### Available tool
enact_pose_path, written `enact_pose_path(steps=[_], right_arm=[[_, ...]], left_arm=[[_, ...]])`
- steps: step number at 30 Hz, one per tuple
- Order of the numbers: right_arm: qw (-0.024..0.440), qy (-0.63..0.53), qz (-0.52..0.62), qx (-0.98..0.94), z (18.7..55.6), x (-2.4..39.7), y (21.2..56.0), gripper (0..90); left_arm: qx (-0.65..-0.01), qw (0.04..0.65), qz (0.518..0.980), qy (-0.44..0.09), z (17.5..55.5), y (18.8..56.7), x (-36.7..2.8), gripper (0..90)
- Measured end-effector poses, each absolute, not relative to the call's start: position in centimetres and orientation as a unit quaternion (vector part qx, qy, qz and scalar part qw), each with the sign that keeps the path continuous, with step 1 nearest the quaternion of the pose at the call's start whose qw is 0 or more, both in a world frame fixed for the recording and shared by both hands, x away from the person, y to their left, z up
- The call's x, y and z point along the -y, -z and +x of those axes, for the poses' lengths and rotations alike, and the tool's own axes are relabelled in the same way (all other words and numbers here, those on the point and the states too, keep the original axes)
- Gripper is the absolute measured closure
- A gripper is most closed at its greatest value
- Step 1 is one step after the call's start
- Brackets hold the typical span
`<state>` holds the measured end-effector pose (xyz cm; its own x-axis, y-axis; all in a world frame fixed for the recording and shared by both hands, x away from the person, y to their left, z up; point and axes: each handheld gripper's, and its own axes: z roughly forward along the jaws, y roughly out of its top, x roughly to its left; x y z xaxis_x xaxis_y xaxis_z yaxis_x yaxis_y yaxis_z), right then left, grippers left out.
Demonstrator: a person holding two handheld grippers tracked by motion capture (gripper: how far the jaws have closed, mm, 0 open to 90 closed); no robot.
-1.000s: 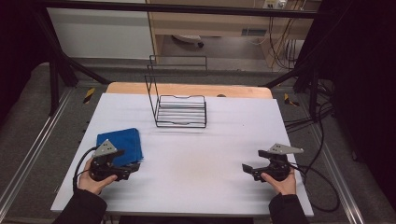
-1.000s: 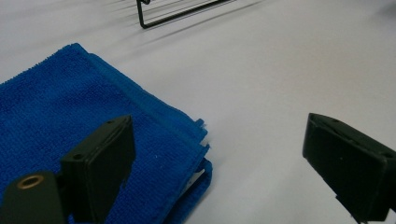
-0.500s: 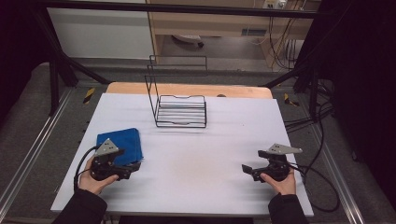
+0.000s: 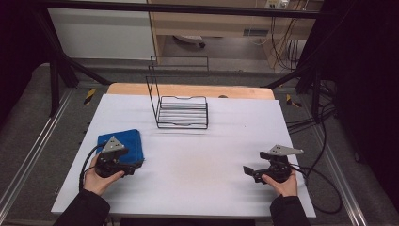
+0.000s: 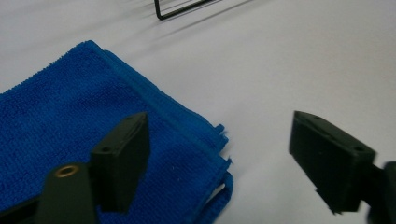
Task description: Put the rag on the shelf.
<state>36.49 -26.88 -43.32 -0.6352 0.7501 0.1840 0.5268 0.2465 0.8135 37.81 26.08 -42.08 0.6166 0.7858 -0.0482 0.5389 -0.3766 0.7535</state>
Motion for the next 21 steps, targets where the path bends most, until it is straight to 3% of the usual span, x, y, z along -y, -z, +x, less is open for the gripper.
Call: enact_pose_path(steps=[5,6,21], right_arm=[[0.119,-0.453,0.412,-0.782,36.5,26.8,43.4,1.2],[0.119,-0.451,0.411,-0.783,36.5,26.8,43.4,1.2],[0.119,-0.450,0.411,-0.784,36.6,26.7,43.5,1.3]], left_arm=[[-0.408,0.358,0.823,-0.171,38.4,42.6,-25.2,36.4],[-0.407,0.356,0.824,-0.170,38.4,42.7,-25.0,42.7],[-0.413,0.298,0.837,-0.201,39.2,44.2,-24.1,65.0]])
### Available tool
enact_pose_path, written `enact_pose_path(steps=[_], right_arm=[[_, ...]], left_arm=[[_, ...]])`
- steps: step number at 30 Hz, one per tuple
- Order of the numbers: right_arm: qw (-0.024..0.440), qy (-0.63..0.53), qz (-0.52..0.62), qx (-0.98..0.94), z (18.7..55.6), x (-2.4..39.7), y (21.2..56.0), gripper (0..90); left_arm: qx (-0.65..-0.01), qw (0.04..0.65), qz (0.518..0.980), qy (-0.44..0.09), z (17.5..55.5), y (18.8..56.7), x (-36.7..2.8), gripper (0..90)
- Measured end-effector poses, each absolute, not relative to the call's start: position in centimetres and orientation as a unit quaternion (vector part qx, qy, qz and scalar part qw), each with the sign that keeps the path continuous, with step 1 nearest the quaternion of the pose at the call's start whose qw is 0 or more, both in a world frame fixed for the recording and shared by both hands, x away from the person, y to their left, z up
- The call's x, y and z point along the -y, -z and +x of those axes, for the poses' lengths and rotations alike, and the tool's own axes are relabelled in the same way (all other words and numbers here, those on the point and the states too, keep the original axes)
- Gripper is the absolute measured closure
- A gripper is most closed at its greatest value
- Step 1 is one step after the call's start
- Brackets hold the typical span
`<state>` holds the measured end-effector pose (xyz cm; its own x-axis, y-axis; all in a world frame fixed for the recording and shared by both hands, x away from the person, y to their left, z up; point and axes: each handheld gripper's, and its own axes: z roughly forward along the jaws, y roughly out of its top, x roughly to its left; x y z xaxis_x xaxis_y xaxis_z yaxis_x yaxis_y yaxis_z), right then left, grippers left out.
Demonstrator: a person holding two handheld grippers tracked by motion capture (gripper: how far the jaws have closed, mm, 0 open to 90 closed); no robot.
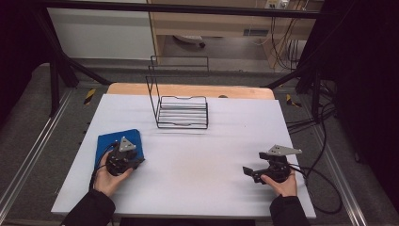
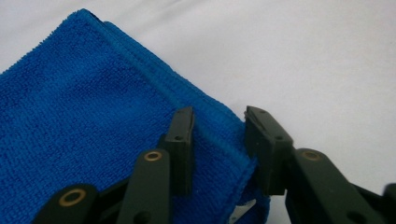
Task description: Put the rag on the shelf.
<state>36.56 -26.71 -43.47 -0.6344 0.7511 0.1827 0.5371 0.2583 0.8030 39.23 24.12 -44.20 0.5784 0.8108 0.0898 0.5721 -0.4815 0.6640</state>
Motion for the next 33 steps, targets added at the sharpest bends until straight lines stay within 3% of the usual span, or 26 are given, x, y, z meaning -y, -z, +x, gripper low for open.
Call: enact_pose_path(steps=[7,14,29,32,33], right_arm=[[0.120,-0.451,0.410,-0.784,36.6,26.7,43.4,1.4],[0.118,-0.451,0.411,-0.783,36.5,26.8,43.4,1.5],[0.117,-0.450,0.410,-0.784,36.5,26.8,43.4,1.5],[0.117,-0.450,0.411,-0.784,36.5,26.8,43.4,1.5],[0.117,-0.451,0.411,-0.783,36.5,26.8,43.4,1.5]], left_arm=[[-0.415,0.300,0.836,-0.198,39.3,44.3,-24.2,80.4],[-0.431,0.317,0.825,-0.180,39.5,44.2,-24.7,87.1],[-0.422,0.326,0.834,-0.140,38.3,42.8,-26.8,86.8],[-0.420,0.330,0.833,-0.143,37.9,43.2,-26.8,84.1],[-0.421,0.332,0.832,-0.141,37.8,43.2,-26.8,76.3]])
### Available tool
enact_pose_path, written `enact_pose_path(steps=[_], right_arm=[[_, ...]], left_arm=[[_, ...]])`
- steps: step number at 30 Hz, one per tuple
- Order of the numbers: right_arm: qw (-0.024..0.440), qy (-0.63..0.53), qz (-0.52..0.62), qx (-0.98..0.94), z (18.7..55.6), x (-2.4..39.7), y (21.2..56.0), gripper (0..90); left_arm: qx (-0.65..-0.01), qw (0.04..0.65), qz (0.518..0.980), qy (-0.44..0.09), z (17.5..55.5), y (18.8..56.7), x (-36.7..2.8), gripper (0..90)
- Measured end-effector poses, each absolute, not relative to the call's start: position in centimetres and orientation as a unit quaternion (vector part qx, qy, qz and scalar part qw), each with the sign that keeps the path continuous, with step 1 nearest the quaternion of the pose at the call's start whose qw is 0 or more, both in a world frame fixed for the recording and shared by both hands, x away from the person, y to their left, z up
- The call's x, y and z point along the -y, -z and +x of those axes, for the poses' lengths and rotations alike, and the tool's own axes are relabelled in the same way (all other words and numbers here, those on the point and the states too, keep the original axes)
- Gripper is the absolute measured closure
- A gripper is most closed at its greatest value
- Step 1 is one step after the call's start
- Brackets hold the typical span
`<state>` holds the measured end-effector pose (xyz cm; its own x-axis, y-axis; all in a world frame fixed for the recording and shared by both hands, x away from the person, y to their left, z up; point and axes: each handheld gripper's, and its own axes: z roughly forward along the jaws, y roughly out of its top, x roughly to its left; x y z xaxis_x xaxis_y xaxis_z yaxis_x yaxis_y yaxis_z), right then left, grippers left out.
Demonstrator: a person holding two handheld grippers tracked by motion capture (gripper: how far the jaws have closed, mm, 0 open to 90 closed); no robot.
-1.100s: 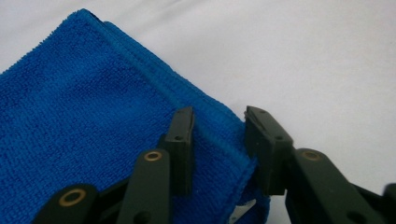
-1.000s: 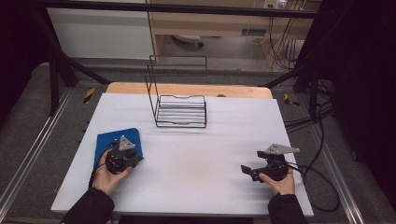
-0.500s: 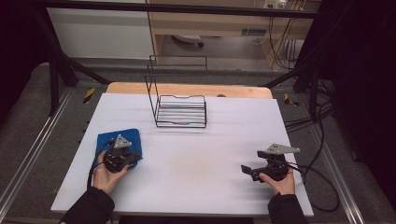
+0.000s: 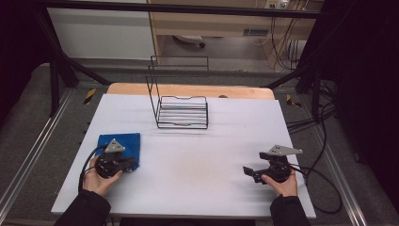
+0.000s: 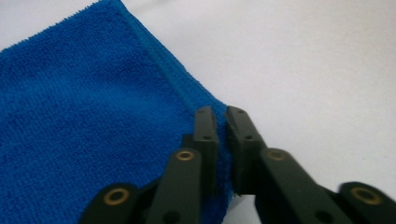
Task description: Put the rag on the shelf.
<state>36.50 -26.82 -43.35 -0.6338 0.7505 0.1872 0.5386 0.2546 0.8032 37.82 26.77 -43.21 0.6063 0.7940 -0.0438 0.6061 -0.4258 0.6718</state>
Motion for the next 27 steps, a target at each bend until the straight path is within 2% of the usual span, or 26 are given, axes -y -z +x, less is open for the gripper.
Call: enact_pose_path(steps=[1,2,3,4,5,6,8,17,27], right_arm=[[0.117,-0.451,0.411,-0.783,36.5,26.8,43.4,1.5],[0.118,-0.450,0.411,-0.784,36.5,26.8,43.4,1.5],[0.118,-0.450,0.411,-0.784,36.5,26.8,43.4,1.5],[0.118,-0.450,0.411,-0.784,36.5,26.9,43.3,1.5],[0.118,-0.450,0.411,-0.784,36.5,26.9,43.3,1.5],[0.118,-0.450,0.412,-0.783,36.5,26.8,43.3,1.5],[0.118,-0.450,0.412,-0.783,36.5,26.8,43.3,1.5],[0.118,-0.450,0.412,-0.783,36.5,26.8,43.3,1.5],[0.118,-0.452,0.412,-0.782,36.4,26.9,43.3,1.5]], left_arm=[[-0.422,0.336,0.830,-0.141,37.7,43.2,-26.7,76.3],[-0.423,0.337,0.830,-0.137,37.6,43.2,-26.6,66.3],[-0.423,0.335,0.830,-0.139,37.4,43.2,-26.4,66.3],[-0.422,0.333,0.831,-0.143,37.2,43.2,-26.2,59.5],[-0.420,0.330,0.832,-0.147,37.0,43.2,-26.0,59.5],[-0.420,0.325,0.834,-0.150,36.9,43.2,-25.7,54.7],[-0.422,0.316,0.835,-0.158,36.8,43.3,-25.3,54.7],[-0.424,0.295,0.838,-0.175,36.9,44.1,-25.0,61.4],[-0.429,0.293,0.835,-0.183,36.9,44.1,-25.1,76.5]])
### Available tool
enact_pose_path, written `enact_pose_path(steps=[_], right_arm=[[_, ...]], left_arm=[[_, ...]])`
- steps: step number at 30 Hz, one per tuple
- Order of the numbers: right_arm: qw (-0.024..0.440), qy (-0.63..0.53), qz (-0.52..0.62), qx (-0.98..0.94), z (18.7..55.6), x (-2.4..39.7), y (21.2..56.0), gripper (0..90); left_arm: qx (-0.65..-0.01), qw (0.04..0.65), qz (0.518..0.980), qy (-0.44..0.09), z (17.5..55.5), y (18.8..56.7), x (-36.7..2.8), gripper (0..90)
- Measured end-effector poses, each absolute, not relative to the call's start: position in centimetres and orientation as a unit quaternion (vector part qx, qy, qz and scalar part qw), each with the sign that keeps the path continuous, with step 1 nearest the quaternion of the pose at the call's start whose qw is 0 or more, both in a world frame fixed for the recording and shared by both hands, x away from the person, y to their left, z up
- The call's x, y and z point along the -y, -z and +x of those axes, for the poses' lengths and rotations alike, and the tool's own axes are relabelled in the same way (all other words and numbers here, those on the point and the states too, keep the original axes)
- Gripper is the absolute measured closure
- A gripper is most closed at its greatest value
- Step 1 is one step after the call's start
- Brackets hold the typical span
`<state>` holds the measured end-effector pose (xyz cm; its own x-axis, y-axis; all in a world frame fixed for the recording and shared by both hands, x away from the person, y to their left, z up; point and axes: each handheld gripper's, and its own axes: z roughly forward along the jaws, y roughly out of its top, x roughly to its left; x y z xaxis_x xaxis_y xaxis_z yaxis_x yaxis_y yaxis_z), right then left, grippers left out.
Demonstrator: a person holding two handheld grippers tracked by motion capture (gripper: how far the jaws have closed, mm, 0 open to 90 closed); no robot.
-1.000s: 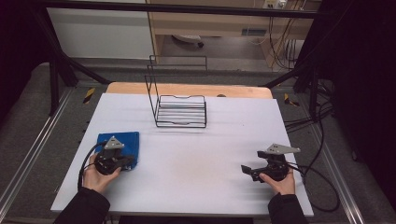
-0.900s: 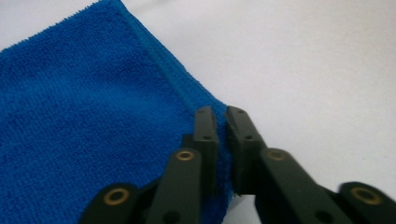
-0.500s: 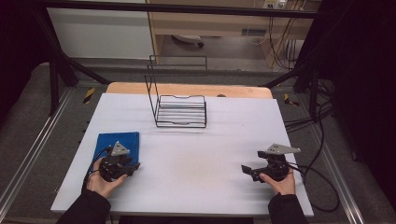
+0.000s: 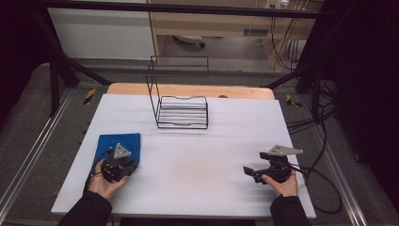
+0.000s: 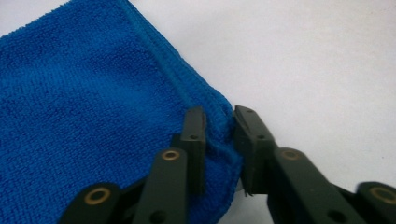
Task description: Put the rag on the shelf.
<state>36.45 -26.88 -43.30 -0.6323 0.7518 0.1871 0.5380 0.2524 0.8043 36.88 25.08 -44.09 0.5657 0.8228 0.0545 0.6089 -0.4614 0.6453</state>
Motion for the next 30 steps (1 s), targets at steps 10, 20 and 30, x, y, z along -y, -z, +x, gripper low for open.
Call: enact_pose_path(steps=[10,20,30], right_arm=[[0.118,-0.452,0.413,-0.782,36.5,26.9,43.3,1.6],[0.118,-0.452,0.411,-0.783,36.5,26.9,43.3,1.6],[0.116,-0.452,0.411,-0.783,36.5,26.9,43.3,1.6]], left_arm=[[-0.433,0.297,0.833,-0.174,37.0,43.7,-25.2,86.7],[-0.443,0.351,0.811,-0.149,36.4,42.2,-25.8,87.2],[-0.437,0.386,0.802,-0.130,36.0,41.1,-25.2,87.4]])
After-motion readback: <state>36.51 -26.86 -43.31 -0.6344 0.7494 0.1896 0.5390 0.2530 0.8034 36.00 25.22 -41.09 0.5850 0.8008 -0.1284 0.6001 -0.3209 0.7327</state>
